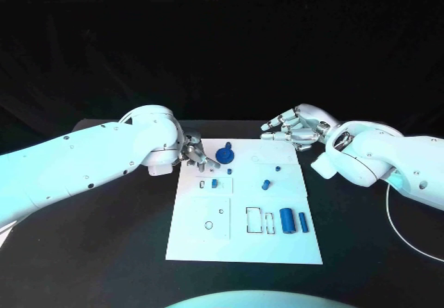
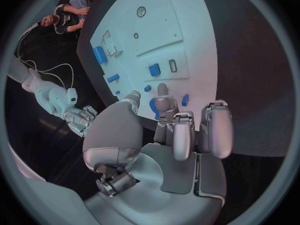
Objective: Assemble the parts on the task board
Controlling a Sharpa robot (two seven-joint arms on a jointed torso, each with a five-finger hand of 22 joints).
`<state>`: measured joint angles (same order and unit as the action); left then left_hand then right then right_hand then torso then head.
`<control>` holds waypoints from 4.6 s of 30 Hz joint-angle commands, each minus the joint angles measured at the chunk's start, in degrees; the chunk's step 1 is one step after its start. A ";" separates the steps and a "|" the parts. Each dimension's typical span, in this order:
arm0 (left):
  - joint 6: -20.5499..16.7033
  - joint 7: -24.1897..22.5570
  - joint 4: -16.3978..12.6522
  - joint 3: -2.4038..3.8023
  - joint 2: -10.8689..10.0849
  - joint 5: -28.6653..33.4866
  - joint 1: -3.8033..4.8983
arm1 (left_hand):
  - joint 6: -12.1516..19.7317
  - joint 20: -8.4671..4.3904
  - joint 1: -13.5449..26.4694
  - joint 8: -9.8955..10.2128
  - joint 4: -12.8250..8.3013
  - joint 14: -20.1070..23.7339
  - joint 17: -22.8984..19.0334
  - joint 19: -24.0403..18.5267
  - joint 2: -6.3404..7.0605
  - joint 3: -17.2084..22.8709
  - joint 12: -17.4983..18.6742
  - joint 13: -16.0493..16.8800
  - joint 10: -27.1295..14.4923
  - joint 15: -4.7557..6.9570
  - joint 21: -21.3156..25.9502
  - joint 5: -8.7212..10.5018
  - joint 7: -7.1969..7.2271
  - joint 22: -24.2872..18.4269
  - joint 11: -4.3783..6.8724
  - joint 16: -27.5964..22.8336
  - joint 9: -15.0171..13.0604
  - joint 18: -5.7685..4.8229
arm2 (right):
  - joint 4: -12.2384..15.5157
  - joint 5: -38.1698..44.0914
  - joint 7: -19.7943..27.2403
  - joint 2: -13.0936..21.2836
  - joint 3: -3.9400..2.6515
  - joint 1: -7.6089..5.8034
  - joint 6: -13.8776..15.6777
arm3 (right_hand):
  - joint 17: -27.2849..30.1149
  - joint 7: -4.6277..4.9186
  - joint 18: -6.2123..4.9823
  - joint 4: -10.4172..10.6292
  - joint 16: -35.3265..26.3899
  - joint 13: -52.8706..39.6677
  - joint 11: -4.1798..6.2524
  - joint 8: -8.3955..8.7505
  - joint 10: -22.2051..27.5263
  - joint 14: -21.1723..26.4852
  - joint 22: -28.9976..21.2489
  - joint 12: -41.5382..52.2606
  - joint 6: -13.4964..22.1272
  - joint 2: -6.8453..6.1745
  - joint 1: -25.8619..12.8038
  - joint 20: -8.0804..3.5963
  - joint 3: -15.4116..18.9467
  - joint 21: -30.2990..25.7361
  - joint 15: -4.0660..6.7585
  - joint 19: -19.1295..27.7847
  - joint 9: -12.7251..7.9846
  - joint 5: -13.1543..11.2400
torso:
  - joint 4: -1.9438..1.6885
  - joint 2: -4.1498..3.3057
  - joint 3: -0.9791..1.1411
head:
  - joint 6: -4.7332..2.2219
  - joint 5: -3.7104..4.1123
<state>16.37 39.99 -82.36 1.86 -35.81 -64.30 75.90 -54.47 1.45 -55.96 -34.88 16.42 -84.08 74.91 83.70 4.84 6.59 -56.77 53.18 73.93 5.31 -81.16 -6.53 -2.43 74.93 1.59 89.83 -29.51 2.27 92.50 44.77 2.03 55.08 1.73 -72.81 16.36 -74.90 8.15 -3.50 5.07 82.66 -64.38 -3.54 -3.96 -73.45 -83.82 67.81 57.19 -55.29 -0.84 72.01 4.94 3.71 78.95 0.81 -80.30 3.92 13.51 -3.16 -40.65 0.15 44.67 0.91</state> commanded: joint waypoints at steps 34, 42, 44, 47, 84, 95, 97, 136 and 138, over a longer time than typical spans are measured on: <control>5.81 -1.52 23.83 -2.21 11.11 -1.43 1.06 | 0.40 0.78 -6.04 2.02 0.10 -5.92 15.09 -0.01 -1.72 -7.34 -0.48 -1.16 -0.40 -1.13 0.32 2.86 -0.82 3.84 -0.77 0.17 3.30 0.73 | -0.76 0.24 0.42 -1.10 0.03 0.66 -0.97 | -3.55 0.20 -0.96 -0.02 -0.19 0.04 0.22 -0.03 0.27 -3.72 0.01 -0.22 -0.38 0.30 -0.47 -0.05 0.42 -0.23 0.28 0.41 0.06 -0.08 | -0.40 -0.24 -0.29 | -0.39 -0.21; 5.77 -2.83 24.21 -2.27 11.49 -0.65 0.84 | 0.11 0.74 -6.28 1.87 0.09 -5.92 15.09 0.13 -2.43 -7.62 -0.70 -1.07 -0.25 -1.08 0.14 2.88 -0.72 4.09 -0.69 0.17 3.38 0.67 | -0.78 0.24 0.43 -1.20 0.03 0.66 -1.02 | -3.54 0.19 -0.96 -0.01 -0.21 0.03 0.22 -0.04 0.27 -3.72 -0.01 -0.18 -0.39 0.40 -0.41 -0.05 0.46 -0.25 0.28 0.42 0.07 0.10 | -0.52 -0.10 -0.27 | -0.20 -0.21; 5.69 -3.11 24.18 -2.28 11.56 -0.28 0.83 | 0.04 0.71 -6.48 1.83 0.04 -5.92 15.09 0.18 -2.72 -7.71 -0.75 -1.07 -0.21 -1.05 0.08 2.87 -0.69 4.18 -0.66 0.17 3.42 0.65 | -0.79 0.24 0.43 -1.24 0.03 0.66 -1.03 | -3.54 0.19 -0.96 -0.01 -0.21 0.03 0.22 -0.04 0.27 -3.72 -0.01 -0.18 -0.39 0.40 -0.41 -0.05 0.46 -0.25 0.28 0.42 0.07 0.10 | -0.48 -0.12 -0.29 | -0.21 -0.28; 5.60 -3.46 24.10 -2.28 11.68 0.10 0.81 | 0.01 0.70 -6.63 1.81 -0.01 -5.92 15.09 0.20 -2.87 -7.77 -0.79 -1.06 -0.18 -1.04 0.07 2.86 -0.67 4.21 -0.65 0.17 3.45 0.65 | -0.82 0.24 0.44 -1.28 0.03 0.66 -1.05 | -3.54 0.19 -0.96 -0.01 -0.21 0.03 0.22 -0.04 0.27 -3.72 -0.01 -0.18 -0.39 0.40 -0.41 -0.05 0.46 -0.25 0.28 0.42 0.07 0.10 | -0.46 -0.11 -0.28 | -0.21 -0.30; 7.26 -2.24 24.71 -2.37 12.77 0.74 0.69 | -0.41 0.57 -12.55 1.42 -2.05 -5.92 15.09 0.38 -5.74 -8.15 -1.13 -1.52 -0.07 -0.93 -0.04 2.70 -0.52 4.68 -0.49 0.17 4.15 0.57 | -0.91 0.24 0.52 -1.70 0.03 0.70 -1.37 | -3.54 0.19 -0.96 0.00 -0.24 0.04 0.24 -0.05 0.28 -3.73 -0.01 -0.10 -0.42 0.62 -0.21 -0.06 0.67 -0.28 0.29 0.39 0.07 0.81 | -0.45 -0.13 -0.33 | 0.07 -0.33; 7.05 -2.25 24.80 -2.38 12.89 1.17 0.67 | -0.33 0.50 -15.17 1.26 -3.39 -5.92 15.09 0.35 -7.71 -6.65 -1.08 -1.84 -0.14 -0.83 0.07 2.60 -0.36 4.70 -0.35 0.17 4.37 0.59 | -0.90 0.24 0.55 -1.70 0.03 0.71 -1.35 | -3.54 0.19 -0.96 0.00 -0.24 0.04 0.24 -0.05 0.28 -3.73 -0.01 -0.10 -0.42 0.62 -0.21 -0.06 0.67 -0.28 0.29 0.39 0.07 0.81 | -0.45 -0.14 -0.31 | 0.16 -0.29; 6.99 -2.28 24.81 -2.38 12.93 1.23 0.67 | -0.25 0.46 -16.00 1.25 -3.89 -5.92 15.09 0.34 -8.16 -6.08 -1.05 -1.91 -0.17 -0.79 0.09 2.56 -0.29 4.71 -0.29 0.17 4.44 0.60 | -0.90 0.24 0.55 -1.69 0.03 0.71 -1.34 | -3.54 0.19 -0.96 0.00 -0.24 0.04 0.24 -0.05 0.28 -3.73 -0.01 -0.10 -0.42 0.62 -0.21 -0.06 0.67 -0.28 0.29 0.39 0.07 0.81 | -0.46 -0.15 -0.33 | 0.19 -0.26; -11.89 -6.65 3.70 -3.58 -0.81 5.98 -2.46 | 1.78 0.43 -13.81 -2.08 -14.63 -5.92 15.09 0.72 -1.95 28.90 -1.07 -3.48 0.64 -0.80 0.16 1.38 -0.40 5.74 -0.23 0.17 3.97 0.49 | -0.69 0.23 0.10 -1.04 0.03 0.71 -1.90 | -3.52 0.18 -0.96 0.10 -0.27 -0.03 0.25 -0.07 0.23 -3.73 -0.01 0.04 -0.47 0.74 -0.24 -0.06 0.87 -0.29 0.30 0.37 0.08 1.23 | -0.75 -0.05 -0.42 | 0.00 -0.99; -11.82 -6.89 2.84 -3.59 -1.40 5.53 -3.07 | 1.74 0.40 -13.65 -2.23 -14.78 -5.92 15.09 0.81 -1.78 29.23 -1.28 -3.29 0.81 -0.76 0.03 1.38 -0.36 5.89 -0.18 0.17 3.91 0.46 | -0.66 0.23 0.09 -1.01 0.03 0.71 -1.92 | -3.52 0.18 -0.96 0.10 -0.27 -0.03 0.25 -0.07 0.23 -3.73 -0.01 0.04 -0.47 0.74 -0.24 -0.06 0.87 -0.29 0.30 0.37 0.08 1.23 | -0.75 -0.07 -0.44 | 0.08 -0.96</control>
<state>7.41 34.89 -78.90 -1.75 -37.07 -57.89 73.07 -52.61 1.85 -70.29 -36.78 8.80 -83.85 74.94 83.74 3.13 28.26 -57.70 49.78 74.36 4.49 -80.85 -4.77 -3.14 74.92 1.37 89.82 -25.56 2.28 91.71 44.75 1.98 54.09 1.76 -72.14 15.31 -74.92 8.35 -3.50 5.22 82.66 -64.40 -3.54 -3.96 -73.45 -83.82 67.82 57.19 -55.50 -0.61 71.79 4.94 4.18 78.95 0.81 -80.30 3.95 14.54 -3.82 -40.72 -0.23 44.62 -0.08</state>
